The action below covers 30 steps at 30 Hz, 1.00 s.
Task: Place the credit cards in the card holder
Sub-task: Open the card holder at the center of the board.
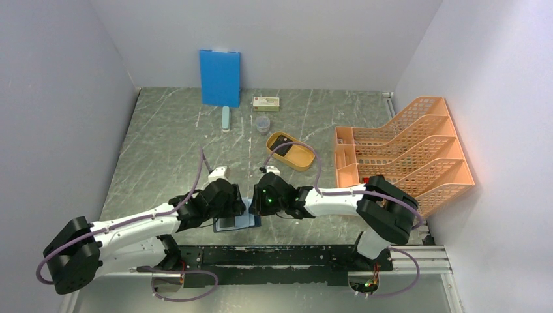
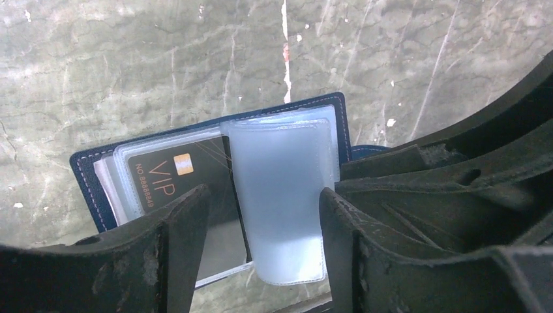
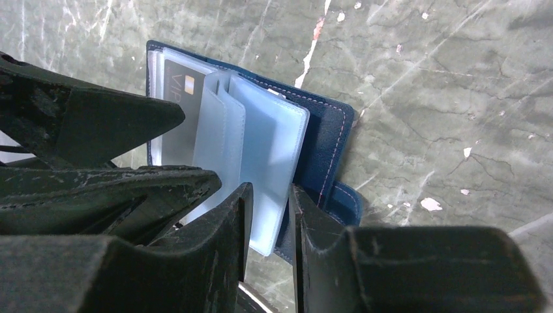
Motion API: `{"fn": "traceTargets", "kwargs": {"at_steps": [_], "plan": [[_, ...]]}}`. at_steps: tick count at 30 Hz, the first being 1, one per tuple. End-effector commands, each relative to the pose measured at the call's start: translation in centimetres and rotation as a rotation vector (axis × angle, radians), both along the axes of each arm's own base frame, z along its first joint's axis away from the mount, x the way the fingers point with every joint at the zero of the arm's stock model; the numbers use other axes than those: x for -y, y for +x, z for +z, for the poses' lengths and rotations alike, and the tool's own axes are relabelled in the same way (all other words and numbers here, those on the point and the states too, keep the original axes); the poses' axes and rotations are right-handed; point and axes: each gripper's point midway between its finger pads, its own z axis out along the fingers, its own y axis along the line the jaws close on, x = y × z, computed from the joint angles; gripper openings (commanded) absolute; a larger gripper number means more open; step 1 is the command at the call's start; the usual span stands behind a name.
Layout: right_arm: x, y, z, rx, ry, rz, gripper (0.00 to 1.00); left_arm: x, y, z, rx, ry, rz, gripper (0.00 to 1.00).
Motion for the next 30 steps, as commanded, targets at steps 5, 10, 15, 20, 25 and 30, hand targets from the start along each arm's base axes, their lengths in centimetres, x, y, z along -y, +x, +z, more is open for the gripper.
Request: {"fn": "traceTargets", "kwargs": {"at_steps": [5,10,15,20,25,30], "plan": [[-0.8,0.1,0.8,0.017,0.015,0.018,0.31,-0.6,0.8,0.1,0.036,0.042,0.019,0.59],[-0.6,0.1,0.8,0.019,0.01,0.014,0.31,-1.3,0.7,-0.5,0.036,0.067,0.033,0.45],[0.2,0.3,1.2,0.036,0.004,-0.013,0.31,-2.1,0.5,-1.1,0.029,0.094,0.051,0.29],[1.0,0.2,3.0,0.071,0.017,-0.024,0.31,-2.4,0.4,-1.0,0.032,0.086,0.06,0.18],[0.2,-0.7,6.3,0.146,0.063,0.013,0.32,-2.6,0.3,-1.0,0.04,0.081,0.064,0.05],[-1.7,-1.5,7.3,0.131,0.103,0.056,0.32,-3.0,0.3,-1.4,0.037,0.098,0.071,0.05]]}}
